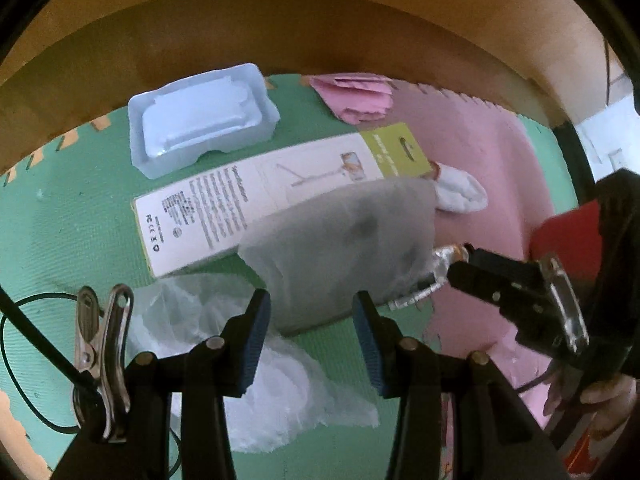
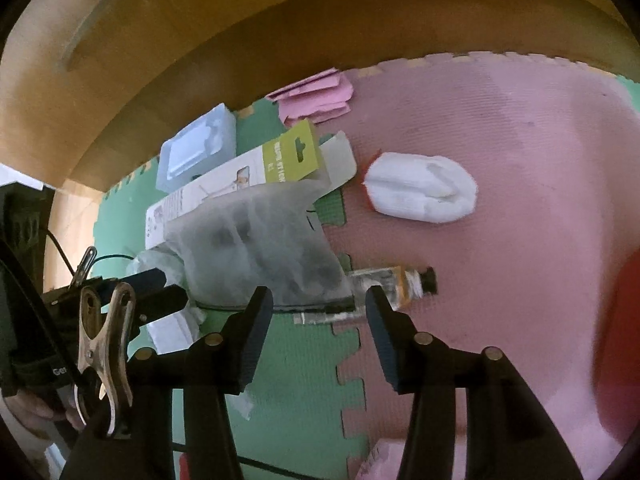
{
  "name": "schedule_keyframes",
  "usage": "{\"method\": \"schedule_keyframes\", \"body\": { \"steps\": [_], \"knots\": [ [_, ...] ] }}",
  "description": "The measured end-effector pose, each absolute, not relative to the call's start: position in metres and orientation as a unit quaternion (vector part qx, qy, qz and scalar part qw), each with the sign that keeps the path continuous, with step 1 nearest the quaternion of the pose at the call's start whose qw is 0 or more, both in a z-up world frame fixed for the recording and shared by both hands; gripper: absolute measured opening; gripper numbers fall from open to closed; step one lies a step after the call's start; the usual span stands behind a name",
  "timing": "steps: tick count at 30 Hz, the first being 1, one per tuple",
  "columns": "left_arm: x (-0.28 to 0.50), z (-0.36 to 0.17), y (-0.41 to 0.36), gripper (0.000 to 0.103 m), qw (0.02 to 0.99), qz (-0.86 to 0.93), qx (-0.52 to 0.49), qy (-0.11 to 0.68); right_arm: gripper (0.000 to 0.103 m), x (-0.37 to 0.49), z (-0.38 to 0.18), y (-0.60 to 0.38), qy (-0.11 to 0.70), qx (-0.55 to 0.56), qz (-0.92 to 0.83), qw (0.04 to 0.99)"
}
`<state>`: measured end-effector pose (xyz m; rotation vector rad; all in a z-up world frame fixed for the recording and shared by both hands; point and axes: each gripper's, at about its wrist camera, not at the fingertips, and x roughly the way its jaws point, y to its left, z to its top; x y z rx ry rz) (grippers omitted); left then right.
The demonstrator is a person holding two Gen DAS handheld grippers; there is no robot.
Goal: Collect trash
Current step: 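Lower both grippers onto the grey translucent plastic bag, then close both grippers on the grey plastic bag and lift it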
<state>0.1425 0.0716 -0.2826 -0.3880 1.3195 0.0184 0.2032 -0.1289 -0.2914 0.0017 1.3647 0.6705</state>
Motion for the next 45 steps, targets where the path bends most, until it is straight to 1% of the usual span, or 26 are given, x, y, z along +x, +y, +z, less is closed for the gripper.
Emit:
{"method": "schedule_keyframes", "body": {
  "steps": [12, 15, 17, 20, 23, 25, 26, 28, 29, 31, 32, 33, 35, 36, 39, 45],
  "knots": [
    [0.156, -0.33, 0.076, 0.044, 0.736, 0.033, -0.209, 0.643, 0.049, 0.224, -0.333, -0.1, 0.635, -0.003, 0.31, 0.707],
    [0.156, -0.33, 0.079, 0.049, 0.735, 0.033, -0.225, 0.638, 0.049, 0.226, -0.338, -0.096, 0.633, -0.001, 0.311, 0.709],
    [0.157, -0.329, 0.079, 0.056, 0.735, 0.028, -0.227, 0.639, 0.049, 0.226, -0.34, -0.095, 0.636, 0.001, 0.31, 0.707],
    [0.158, -0.329, 0.076, 0.061, 0.734, 0.028, -0.228, 0.639, 0.049, 0.224, -0.341, -0.098, 0.631, 0.013, 0.309, 0.712],
    [0.162, -0.329, 0.071, 0.061, 0.735, 0.033, -0.219, 0.641, 0.049, 0.228, -0.344, -0.108, 0.636, 0.056, 0.301, 0.709],
    [0.164, -0.33, 0.066, 0.058, 0.735, 0.04, -0.211, 0.643, 0.049, 0.23, -0.346, -0.114, 0.639, 0.086, 0.293, 0.706],
    [0.165, -0.33, 0.062, 0.054, 0.736, 0.046, -0.199, 0.646, 0.049, 0.231, -0.347, -0.116, 0.64, 0.094, 0.29, 0.705],
    [0.167, -0.33, 0.055, 0.049, 0.741, 0.052, -0.175, 0.646, 0.048, 0.232, -0.346, -0.114, 0.643, 0.09, 0.286, 0.705],
    [0.168, -0.33, 0.053, 0.043, 0.743, 0.048, -0.174, 0.644, 0.046, 0.231, -0.346, -0.115, 0.643, 0.086, 0.284, 0.706],
    [0.168, -0.329, 0.05, 0.036, 0.747, 0.044, -0.175, 0.64, 0.038, 0.231, -0.345, -0.113, 0.643, 0.077, 0.271, 0.712],
    [0.168, -0.328, 0.049, 0.03, 0.749, 0.042, -0.176, 0.638, 0.032, 0.23, -0.345, -0.114, 0.643, 0.077, 0.267, 0.714],
    [0.167, -0.327, 0.05, 0.028, 0.75, 0.04, -0.176, 0.636, 0.026, 0.23, -0.345, -0.117, 0.642, 0.079, 0.262, 0.716],
    [0.167, -0.322, 0.05, 0.023, 0.757, 0.031, -0.177, 0.628, 0.019, 0.229, -0.345, -0.123, 0.641, 0.085, 0.255, 0.718],
    [0.167, -0.319, 0.049, 0.022, 0.761, 0.026, -0.181, 0.623, 0.015, 0.228, -0.344, -0.128, 0.64, 0.09, 0.254, 0.72],
    [0.169, -0.313, 0.045, 0.021, 0.766, 0.016, -0.18, 0.617, 0.011, 0.226, -0.338, -0.137, 0.634, 0.108, 0.253, 0.723],
    [0.155, -0.289, 0.049, 0.019, 0.776, -0.005, -0.187, 0.602, 0.01, 0.215, -0.319, -0.155, 0.62, 0.132, 0.257, 0.729]
  ]
}}
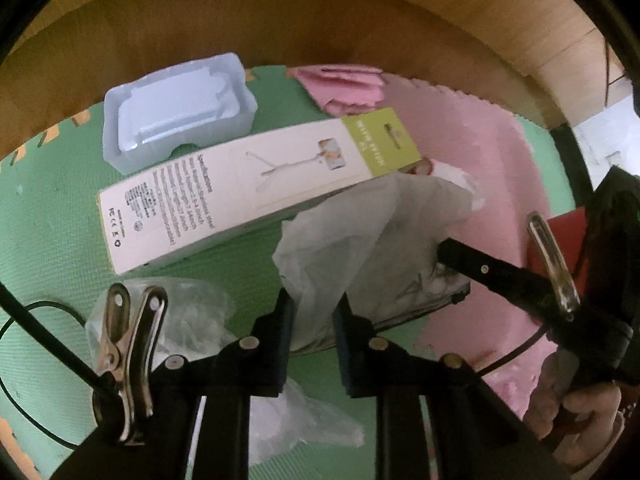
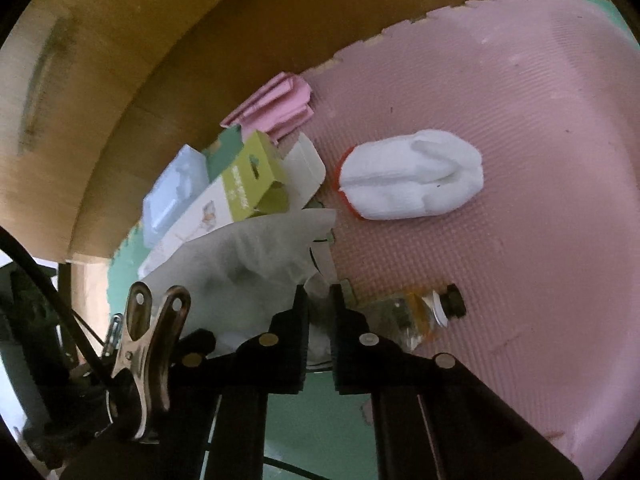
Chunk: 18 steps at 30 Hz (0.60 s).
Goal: Collect trash
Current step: 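Close both grippers on the grey plastic bag and lift it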
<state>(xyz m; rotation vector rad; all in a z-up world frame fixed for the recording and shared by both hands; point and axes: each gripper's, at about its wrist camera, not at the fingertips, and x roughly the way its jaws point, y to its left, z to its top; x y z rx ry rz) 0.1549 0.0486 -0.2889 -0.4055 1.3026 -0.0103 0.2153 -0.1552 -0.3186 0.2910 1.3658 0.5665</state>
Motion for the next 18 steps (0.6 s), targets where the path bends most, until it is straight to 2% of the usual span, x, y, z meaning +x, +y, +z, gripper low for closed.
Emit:
{"method": "schedule_keyframes", "body": {
  "steps": [18],
  "knots": [
    [0.14, -0.194, 0.022, 0.019, 0.815, -0.085, -0.148, 0.554, 0.009, 0.186, -0.213, -0.201, 0.565, 0.157, 0.242, 0.773]
  ]
}}
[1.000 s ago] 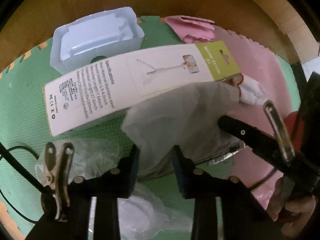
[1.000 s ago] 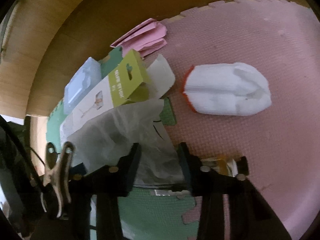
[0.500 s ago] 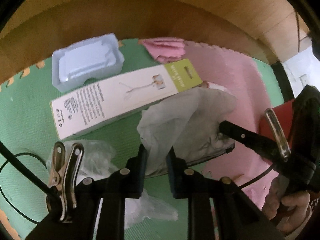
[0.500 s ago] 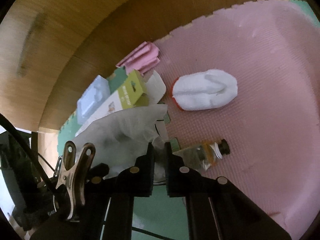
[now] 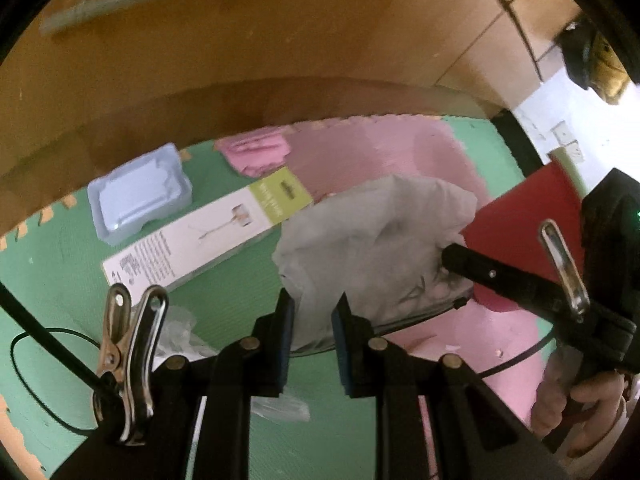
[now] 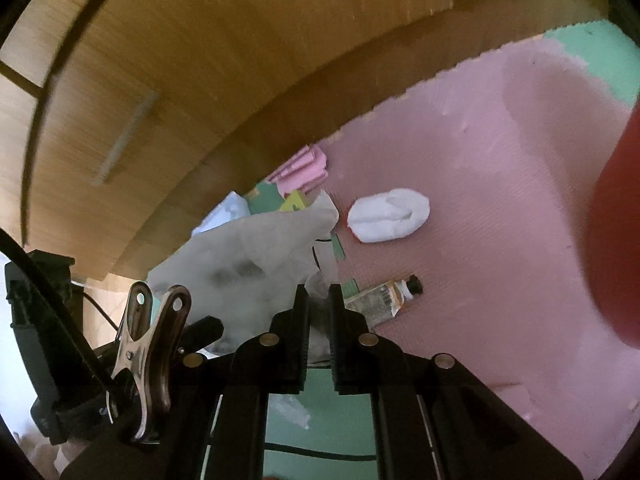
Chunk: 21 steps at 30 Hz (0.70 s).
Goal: Collect trash
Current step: 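Close both grippers on the grey plastic bag and lift it, then carry the grey plastic bag with both grippers over the red bucket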
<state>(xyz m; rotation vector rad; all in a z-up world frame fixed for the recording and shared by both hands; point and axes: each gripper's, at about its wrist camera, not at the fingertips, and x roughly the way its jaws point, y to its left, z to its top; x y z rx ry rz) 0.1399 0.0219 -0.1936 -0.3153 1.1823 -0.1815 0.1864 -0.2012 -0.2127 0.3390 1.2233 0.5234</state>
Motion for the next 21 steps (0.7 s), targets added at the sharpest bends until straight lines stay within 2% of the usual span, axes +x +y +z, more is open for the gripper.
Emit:
{"method": "schedule_keyframes", "body": {
  "steps": [21],
  "knots": [
    [0.127, -0.033, -0.032, 0.019, 0.845, -0.158, -0.132, 0.493, 0.009, 0.155, -0.06, -0.268, 0.509, 0.165, 0.206, 0.819]
  ]
}}
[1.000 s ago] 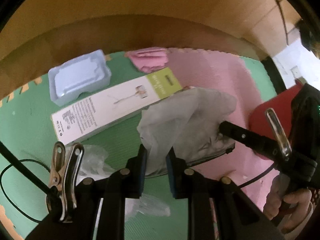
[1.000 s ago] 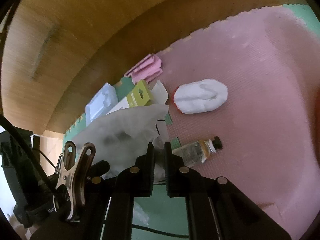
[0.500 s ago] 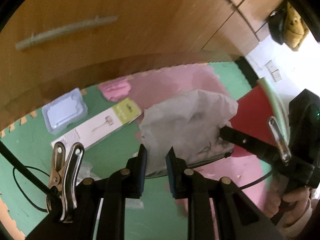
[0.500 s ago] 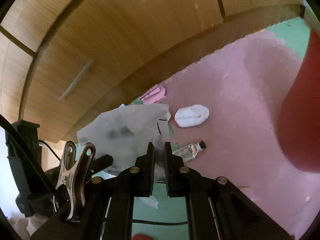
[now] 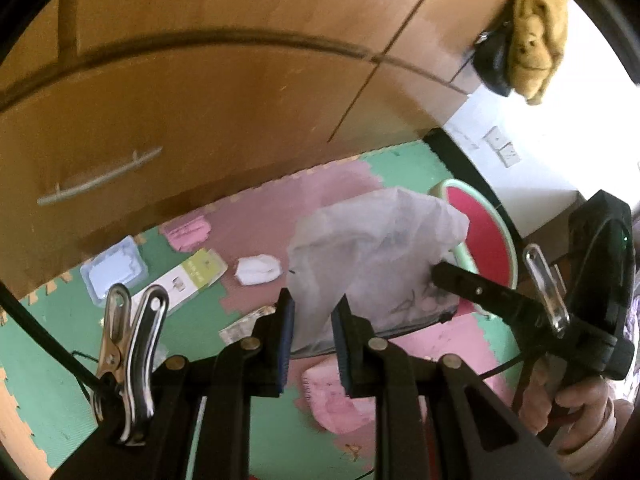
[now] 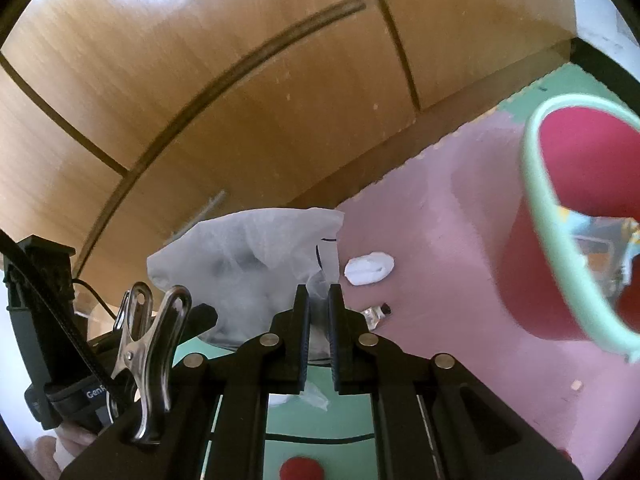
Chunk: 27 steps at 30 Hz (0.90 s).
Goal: Collect trash
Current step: 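Carry the grey plastic bag with both grippers over the red bucket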
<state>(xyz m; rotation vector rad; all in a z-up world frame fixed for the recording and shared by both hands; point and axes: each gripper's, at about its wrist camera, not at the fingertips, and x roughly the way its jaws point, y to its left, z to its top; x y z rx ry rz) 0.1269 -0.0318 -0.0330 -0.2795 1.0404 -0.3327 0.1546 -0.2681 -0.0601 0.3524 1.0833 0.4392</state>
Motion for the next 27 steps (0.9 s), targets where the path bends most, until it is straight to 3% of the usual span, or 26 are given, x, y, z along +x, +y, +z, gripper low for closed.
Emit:
{"method": "schedule_keyframes", "body": {
  "steps": [17, 27],
  "knots": [
    [0.098, 0.076, -0.146, 0.019, 0.87, -0.225, -0.063, 0.434, 0.009, 0.112, 0.034, -0.365, 0.457, 0.168, 0.15, 0.86],
    [0.107, 0.092, -0.225, 0.019, 0.863, -0.229, -0.021, 0.449, 0.009, 0.103, 0.04, -0.433, 0.433, 0.198, 0.104, 0.873]
  ]
}}
